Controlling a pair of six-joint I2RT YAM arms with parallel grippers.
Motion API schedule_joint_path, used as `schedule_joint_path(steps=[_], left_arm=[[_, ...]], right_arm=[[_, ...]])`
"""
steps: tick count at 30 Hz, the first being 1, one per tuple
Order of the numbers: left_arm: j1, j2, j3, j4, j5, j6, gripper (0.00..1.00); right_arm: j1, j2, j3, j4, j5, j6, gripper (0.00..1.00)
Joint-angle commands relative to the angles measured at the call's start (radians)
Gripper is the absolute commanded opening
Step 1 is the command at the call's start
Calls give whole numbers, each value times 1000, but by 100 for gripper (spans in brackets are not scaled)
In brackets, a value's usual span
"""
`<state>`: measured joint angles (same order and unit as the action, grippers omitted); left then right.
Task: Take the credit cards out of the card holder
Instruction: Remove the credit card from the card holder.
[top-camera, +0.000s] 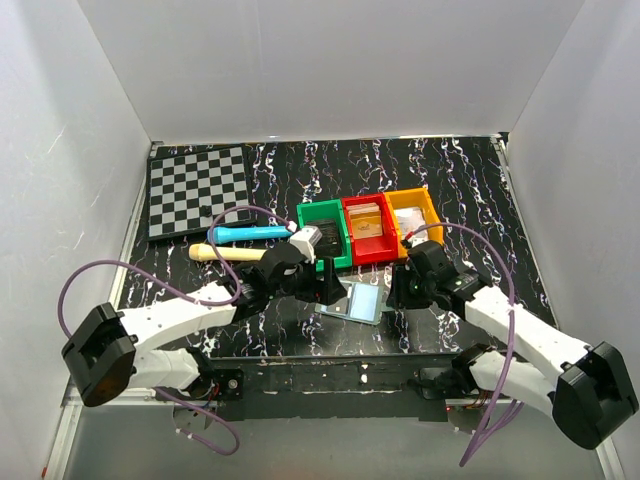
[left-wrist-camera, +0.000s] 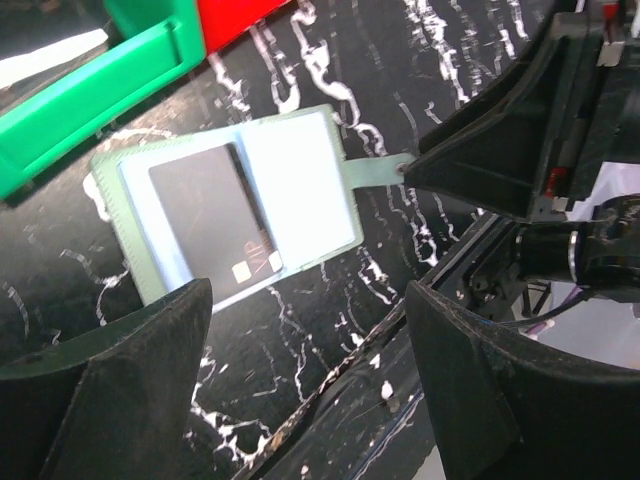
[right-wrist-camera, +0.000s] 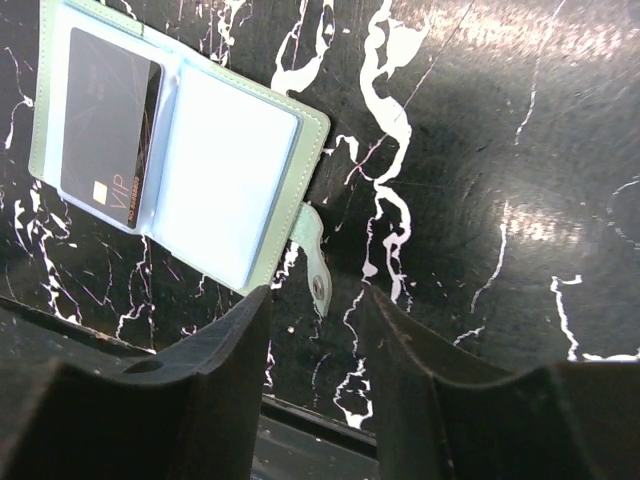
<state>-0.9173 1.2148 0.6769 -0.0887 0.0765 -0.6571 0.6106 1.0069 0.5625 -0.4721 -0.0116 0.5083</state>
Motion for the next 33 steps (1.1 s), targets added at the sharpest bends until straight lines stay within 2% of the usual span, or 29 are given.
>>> schedule_joint_path(steps=[1, 5, 7, 8, 11, 14, 16, 21, 33], left_arm=[[6, 23, 18, 147, 58, 73, 77], [17, 87, 61, 164, 109, 86, 76], [21, 113, 56, 190, 137, 86, 76], [32, 136, 49, 216, 152, 82, 75], [46, 170, 41, 222, 149, 65, 73], [58, 196, 33, 207, 148, 42, 71], [58, 219, 27, 198, 144, 42, 63], [58, 276, 35, 139, 118, 42, 56], [57, 318, -22, 107, 98, 21, 52]], right_arm=[[-2, -65, 74, -72, 52, -13, 53], [-2, -143, 111, -85, 19, -7, 57], [-2, -168, 102, -33, -65, -4, 55], [-2, -165, 85, 36, -136, 18, 49], [-2, -107, 60, 111, -209, 61, 43], [-2, -59, 8, 209, -261, 114, 43], [-2, -36, -30, 291, -286, 147, 43], [-2, 53, -56, 336, -288, 156, 42], [-17, 177, -76, 336, -223, 134, 41]])
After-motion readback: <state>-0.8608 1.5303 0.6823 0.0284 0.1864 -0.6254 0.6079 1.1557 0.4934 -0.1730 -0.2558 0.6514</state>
